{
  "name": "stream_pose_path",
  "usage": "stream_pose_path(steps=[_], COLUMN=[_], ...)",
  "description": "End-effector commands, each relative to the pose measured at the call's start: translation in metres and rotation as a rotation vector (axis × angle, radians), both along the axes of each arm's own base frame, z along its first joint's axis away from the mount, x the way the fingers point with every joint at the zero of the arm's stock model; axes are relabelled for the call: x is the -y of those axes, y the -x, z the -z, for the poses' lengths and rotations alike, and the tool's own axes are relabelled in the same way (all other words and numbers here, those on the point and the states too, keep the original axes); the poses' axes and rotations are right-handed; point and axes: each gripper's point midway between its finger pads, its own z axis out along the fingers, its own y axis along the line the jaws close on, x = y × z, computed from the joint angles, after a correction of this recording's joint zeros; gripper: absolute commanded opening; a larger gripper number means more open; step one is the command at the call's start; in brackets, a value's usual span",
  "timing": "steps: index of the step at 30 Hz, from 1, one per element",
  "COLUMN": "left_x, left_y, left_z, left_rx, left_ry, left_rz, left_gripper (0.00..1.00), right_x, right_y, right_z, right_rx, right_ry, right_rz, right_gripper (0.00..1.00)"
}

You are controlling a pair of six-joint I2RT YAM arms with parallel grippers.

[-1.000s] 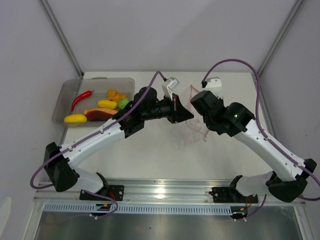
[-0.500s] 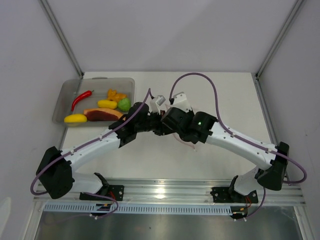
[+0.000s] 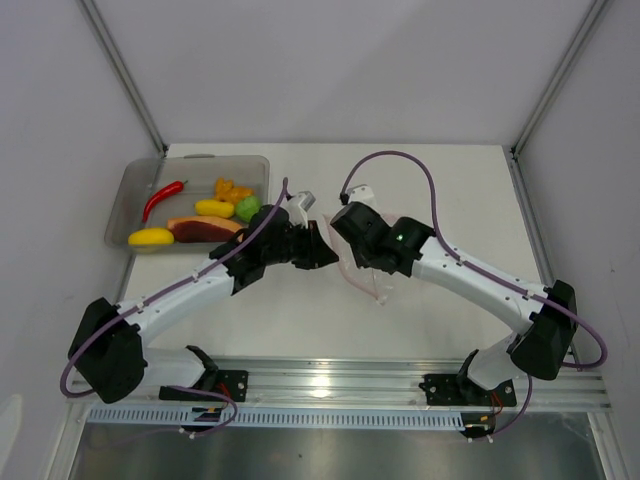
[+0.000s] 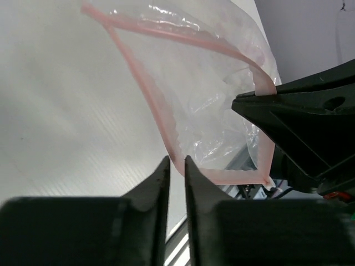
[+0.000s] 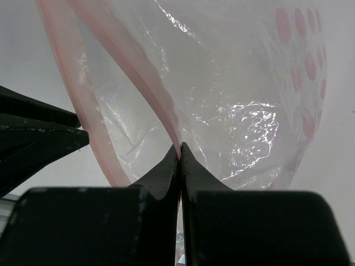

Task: Place the food in the zip-top bag and seal the zipper
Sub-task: Open the zipper of the food storage bag, then pick up the fake fruit from the bin.

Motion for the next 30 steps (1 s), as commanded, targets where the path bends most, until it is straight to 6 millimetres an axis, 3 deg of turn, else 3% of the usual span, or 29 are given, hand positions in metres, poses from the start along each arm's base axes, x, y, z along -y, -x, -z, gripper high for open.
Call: stream_pose_path(steps=[1, 3, 5, 9, 15, 16, 17, 19, 21, 22, 24, 25, 30], left_x=[-0.012, -0.018, -0.028, -0.051, -0.098, -0.104, -0.116, -0.124, -0.140, -0.155, -0.168, -0.183, -0.222], left_y=[-0.006, -0.009, -0.008, -0.012, -0.036, -0.040, -0.046, -0.053, -0.064, -0.074, -0.080, -0.093, -0.123], left_z=[-0.017, -0.026, -0.040, -0.068, -0.093, -0.104, -0.102, -0.111, -0.099, -0.107, -0.097, -0.091, -0.069], left_rx=[0.098, 0.151, 0.216, 0.329, 0.385, 0.387, 0.379, 0.378, 0.301, 0.277, 0.174, 0.131, -0.034], left_ry=[-0.006, 0.000, 0.003, -0.011, -0.118, -0.113, -0.142, -0.133, -0.142, -0.129, -0.133, -0.148, -0.166], left_rz=[-0.025, -0.049, -0.077, -0.169, -0.409, -0.456, -0.504, -0.535, -0.597, -0.659, -0.718, -0.777, -0.991], left_gripper=[0.22, 0.38, 0.47, 0.99, 0.99, 0.99, 1.00, 0.99, 0.99, 0.99, 0.99, 1.00, 1.00], right_x=[-0.013, -0.014, -0.015, -0.018, -0.022, -0.021, -0.021, -0.021, -0.021, -0.021, -0.021, -0.020, -0.014], right_y=[-0.007, -0.010, -0.011, -0.013, -0.014, -0.014, -0.014, -0.014, -0.014, -0.015, -0.015, -0.016, -0.017], right_z=[-0.014, -0.013, -0.011, -0.013, -0.016, -0.014, -0.013, -0.012, -0.011, -0.010, -0.009, -0.008, -0.007], right_rx=[0.007, 0.004, -0.004, 0.001, 0.000, -0.008, -0.010, -0.015, -0.016, -0.017, -0.019, -0.021, -0.027], right_ry=[-0.078, -0.089, -0.093, -0.111, -0.142, -0.137, -0.138, -0.144, -0.148, -0.147, -0.143, -0.138, -0.122], right_rz=[-0.022, -0.019, -0.021, -0.025, -0.013, -0.009, -0.007, -0.001, 0.005, 0.007, 0.004, 0.005, 0.013], right_gripper=[0.00, 0.00, 0.00, 0.00, 0.00, 0.00, 0.00, 0.00, 0.00, 0.00, 0.00, 0.00, 0.00])
